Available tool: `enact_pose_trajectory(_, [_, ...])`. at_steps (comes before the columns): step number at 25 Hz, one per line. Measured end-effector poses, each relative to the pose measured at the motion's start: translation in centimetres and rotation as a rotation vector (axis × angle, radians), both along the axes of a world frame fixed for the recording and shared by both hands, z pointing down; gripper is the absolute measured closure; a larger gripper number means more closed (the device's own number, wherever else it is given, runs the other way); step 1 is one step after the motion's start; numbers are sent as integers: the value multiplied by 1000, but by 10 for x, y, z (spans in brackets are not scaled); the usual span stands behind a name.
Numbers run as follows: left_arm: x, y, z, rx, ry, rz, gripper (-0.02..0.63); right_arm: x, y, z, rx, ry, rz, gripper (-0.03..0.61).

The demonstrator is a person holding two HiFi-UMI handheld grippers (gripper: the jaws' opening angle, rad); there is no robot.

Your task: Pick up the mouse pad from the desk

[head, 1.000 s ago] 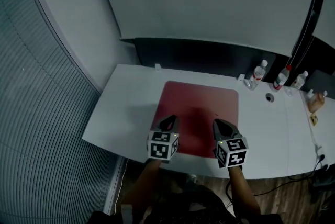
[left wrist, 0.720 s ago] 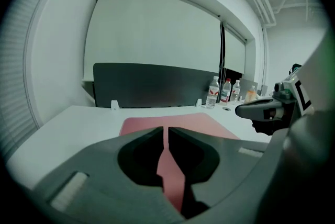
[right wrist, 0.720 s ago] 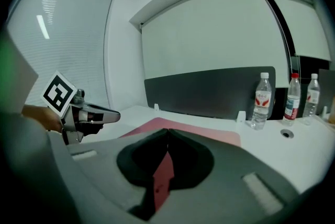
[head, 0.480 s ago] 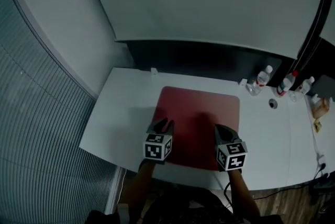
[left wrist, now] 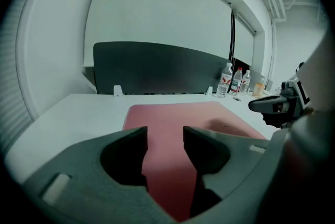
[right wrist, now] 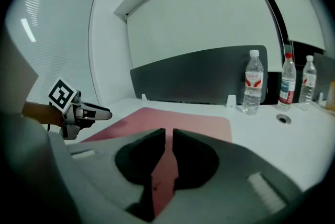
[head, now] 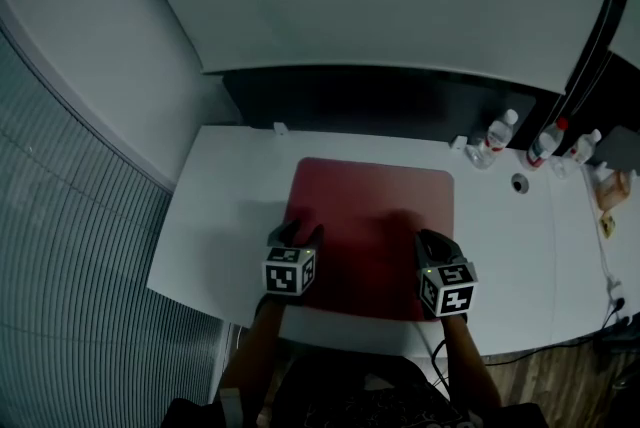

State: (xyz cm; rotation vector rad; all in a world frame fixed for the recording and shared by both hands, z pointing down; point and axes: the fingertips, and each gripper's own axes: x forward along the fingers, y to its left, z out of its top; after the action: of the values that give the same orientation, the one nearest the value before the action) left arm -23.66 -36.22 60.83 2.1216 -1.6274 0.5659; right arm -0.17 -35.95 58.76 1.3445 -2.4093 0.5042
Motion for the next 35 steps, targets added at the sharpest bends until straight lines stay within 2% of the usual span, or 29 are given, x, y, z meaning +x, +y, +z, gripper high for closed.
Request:
enact_pose_trajectory(13, [-20,-17,31,-96,5,63,314,36,-5,41,-128,25,158,467])
enact_pose_trajectory(20, [-28,-25,42,-135,4,113,241,47,-13,55,-167,70,202,386])
enact_pose_trajectory(28, [-34,-33,60,-175,-1,134,219,62,-18,79,-233,89,246,320])
enact_pose_trajectory(35, [-32,-41,65,-195,25,141,196,75,-22,89,-270,108,283,269])
